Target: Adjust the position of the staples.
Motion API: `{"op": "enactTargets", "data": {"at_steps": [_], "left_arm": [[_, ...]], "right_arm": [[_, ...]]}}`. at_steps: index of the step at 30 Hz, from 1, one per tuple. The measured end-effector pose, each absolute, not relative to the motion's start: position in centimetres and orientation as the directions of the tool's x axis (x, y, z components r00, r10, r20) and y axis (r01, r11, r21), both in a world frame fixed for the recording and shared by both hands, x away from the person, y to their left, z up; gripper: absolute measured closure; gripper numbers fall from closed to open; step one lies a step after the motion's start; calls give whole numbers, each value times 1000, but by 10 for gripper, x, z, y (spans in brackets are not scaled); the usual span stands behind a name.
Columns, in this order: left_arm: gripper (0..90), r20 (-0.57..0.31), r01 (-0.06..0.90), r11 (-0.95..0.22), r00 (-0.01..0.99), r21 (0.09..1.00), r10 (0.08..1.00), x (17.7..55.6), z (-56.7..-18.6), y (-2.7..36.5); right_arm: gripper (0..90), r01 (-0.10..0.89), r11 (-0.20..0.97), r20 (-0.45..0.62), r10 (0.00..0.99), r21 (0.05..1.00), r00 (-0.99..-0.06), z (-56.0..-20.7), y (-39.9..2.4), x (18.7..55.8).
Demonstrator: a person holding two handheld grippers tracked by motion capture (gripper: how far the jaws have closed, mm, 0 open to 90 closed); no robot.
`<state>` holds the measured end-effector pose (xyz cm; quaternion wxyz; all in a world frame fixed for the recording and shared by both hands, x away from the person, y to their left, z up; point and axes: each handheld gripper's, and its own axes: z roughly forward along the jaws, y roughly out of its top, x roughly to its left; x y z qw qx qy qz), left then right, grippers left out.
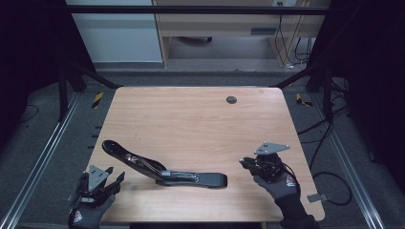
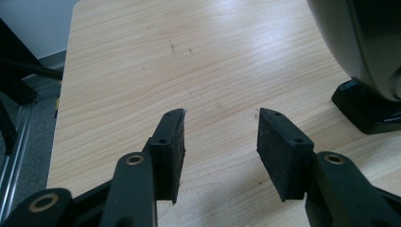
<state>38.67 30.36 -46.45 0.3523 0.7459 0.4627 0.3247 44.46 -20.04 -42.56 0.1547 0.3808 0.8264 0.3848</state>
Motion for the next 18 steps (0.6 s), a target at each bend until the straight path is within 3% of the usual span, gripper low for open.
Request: {"op": "enactTargets", "data": {"at_steps": [18], "left_arm": [[516,154,471,-322,361,821,920,389,-466,303]], "right_arm": [[785,461,465,31,677,756,-735,-406,-182,450]]}}
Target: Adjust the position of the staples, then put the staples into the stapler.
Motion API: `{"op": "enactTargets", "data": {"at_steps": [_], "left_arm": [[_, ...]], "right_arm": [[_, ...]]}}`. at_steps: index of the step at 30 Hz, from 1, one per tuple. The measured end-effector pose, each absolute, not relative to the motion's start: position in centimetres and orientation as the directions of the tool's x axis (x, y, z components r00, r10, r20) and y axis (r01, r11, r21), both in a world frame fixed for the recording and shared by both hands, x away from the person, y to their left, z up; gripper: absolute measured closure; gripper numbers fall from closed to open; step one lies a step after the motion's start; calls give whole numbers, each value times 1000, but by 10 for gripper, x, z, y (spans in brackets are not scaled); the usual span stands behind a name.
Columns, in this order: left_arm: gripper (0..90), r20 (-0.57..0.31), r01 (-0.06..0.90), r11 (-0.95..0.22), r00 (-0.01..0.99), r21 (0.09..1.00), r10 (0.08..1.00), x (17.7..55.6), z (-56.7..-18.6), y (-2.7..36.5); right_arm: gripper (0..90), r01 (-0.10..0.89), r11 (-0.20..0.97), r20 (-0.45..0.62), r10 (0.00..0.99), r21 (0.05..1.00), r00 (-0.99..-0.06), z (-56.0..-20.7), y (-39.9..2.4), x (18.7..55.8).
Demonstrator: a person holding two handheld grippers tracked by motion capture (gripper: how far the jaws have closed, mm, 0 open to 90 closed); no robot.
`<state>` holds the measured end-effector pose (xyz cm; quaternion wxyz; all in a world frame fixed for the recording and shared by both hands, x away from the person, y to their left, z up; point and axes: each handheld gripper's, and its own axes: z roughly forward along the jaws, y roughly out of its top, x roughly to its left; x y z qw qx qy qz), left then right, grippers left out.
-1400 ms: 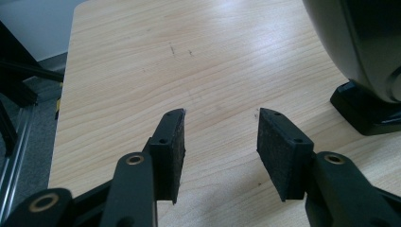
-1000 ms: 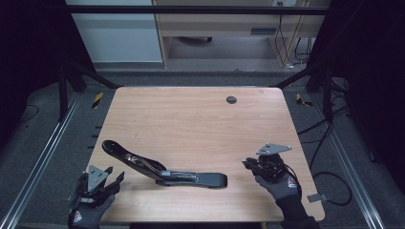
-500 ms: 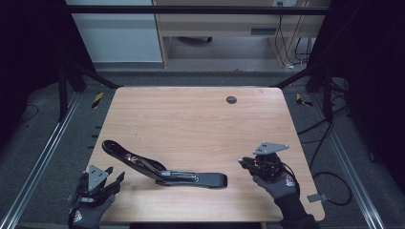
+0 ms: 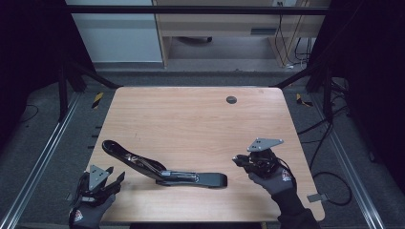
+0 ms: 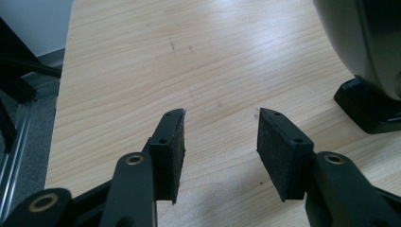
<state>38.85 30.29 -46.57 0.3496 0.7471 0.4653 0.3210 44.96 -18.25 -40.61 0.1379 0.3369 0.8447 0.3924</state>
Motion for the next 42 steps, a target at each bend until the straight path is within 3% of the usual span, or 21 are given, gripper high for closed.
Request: {"op": "enactTargets", "data": {"at_steps": [42], "left_arm": [[501,115,488,-292,360,822,926,391,-465,305]], "right_arm": [[785,292,547,-12,485,784,-874,-378,-106,474]]}}
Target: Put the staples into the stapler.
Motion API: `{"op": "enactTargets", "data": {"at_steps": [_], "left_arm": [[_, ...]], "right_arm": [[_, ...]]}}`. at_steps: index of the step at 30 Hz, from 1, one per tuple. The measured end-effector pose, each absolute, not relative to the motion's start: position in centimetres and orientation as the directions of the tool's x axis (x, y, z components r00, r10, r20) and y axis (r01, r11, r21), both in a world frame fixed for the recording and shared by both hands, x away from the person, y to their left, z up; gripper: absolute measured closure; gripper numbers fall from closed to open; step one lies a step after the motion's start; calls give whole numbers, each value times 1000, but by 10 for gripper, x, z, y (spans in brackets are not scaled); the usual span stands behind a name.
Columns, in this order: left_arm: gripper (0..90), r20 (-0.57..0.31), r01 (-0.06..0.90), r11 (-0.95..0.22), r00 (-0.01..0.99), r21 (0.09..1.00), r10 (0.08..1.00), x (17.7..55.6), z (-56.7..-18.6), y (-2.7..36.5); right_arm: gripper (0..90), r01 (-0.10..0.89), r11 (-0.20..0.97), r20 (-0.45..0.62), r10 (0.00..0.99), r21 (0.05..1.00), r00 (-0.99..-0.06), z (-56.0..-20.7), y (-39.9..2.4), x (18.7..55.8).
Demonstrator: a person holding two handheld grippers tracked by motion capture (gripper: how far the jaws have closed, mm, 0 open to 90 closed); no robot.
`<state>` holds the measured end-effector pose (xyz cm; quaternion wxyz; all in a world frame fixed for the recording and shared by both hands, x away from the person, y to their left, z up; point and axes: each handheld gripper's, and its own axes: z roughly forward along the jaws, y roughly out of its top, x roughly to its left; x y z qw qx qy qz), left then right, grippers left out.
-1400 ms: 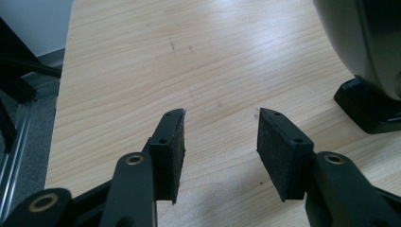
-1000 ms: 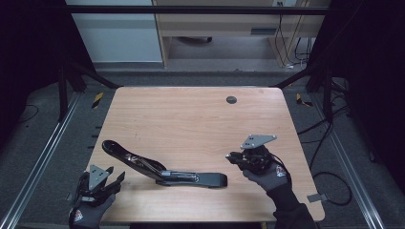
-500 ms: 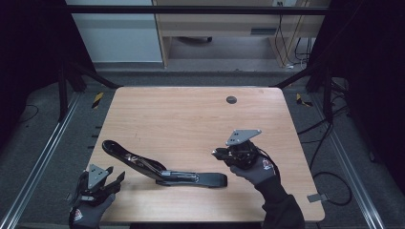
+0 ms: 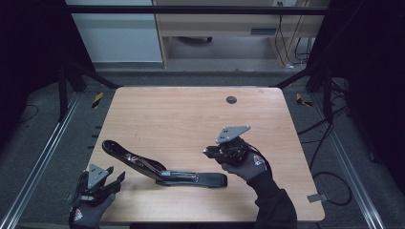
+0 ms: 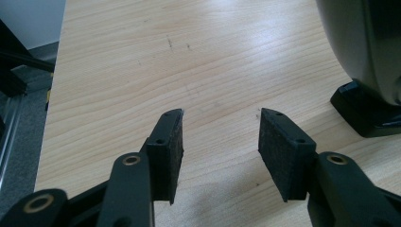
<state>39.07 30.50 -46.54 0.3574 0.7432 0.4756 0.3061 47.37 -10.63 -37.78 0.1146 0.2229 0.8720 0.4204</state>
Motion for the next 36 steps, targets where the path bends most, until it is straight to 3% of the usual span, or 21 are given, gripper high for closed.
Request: {"op": "enactTargets", "data": {"at_steps": [36], "left_arm": [[500,116,491,-295,362,820,925,391,-466,305]], "right_arm": [[784,220,608,15,324,763,-946,-384,-69,485]]}}
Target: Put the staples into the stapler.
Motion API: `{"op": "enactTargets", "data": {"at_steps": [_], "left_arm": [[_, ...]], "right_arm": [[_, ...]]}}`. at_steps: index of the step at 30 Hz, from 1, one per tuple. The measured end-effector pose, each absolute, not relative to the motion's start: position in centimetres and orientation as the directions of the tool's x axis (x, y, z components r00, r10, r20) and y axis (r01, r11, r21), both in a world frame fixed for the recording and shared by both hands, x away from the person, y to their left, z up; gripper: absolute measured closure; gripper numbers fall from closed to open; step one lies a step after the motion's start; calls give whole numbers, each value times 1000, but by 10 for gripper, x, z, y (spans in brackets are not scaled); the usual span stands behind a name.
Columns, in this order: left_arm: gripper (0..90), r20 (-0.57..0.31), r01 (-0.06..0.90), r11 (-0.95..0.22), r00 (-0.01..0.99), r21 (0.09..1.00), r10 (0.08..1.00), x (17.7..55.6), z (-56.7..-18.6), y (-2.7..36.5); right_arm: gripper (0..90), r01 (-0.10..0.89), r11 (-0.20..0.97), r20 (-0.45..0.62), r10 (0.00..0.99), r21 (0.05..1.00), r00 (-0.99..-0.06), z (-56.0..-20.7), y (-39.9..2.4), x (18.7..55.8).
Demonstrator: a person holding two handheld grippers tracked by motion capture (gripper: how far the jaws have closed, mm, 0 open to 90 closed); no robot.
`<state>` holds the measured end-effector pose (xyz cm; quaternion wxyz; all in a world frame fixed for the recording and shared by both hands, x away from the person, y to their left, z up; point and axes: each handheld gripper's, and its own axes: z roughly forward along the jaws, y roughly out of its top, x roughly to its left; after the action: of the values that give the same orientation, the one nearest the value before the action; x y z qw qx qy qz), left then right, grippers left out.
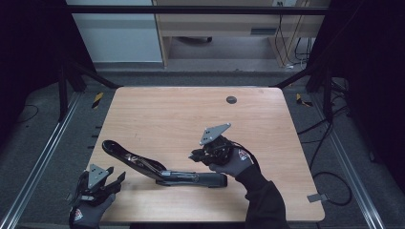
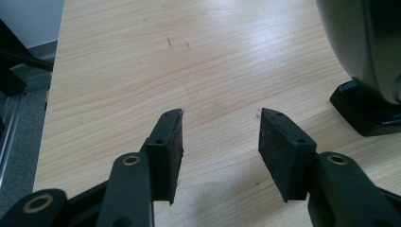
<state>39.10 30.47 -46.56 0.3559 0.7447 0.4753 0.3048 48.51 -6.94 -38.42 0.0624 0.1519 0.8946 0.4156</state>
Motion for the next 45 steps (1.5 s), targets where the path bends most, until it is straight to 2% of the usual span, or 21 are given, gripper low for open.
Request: {"op": "enactTargets", "data": {"at_steps": [5,20,45], "left_arm": [[500,117,492,-295,361,819,925,391,-466,305],[499,116,492,-294,361,819,925,391,-466,305],[498,116,492,-296,363,819,924,392,-466,305]], "right_arm": [[784,191,613,14,282,767,-959,-385,-68,483],[784,176,637,24,240,750,-970,-394,-55,484],[784,166,680,26,212,715,-977,-405,-44,486]]}}
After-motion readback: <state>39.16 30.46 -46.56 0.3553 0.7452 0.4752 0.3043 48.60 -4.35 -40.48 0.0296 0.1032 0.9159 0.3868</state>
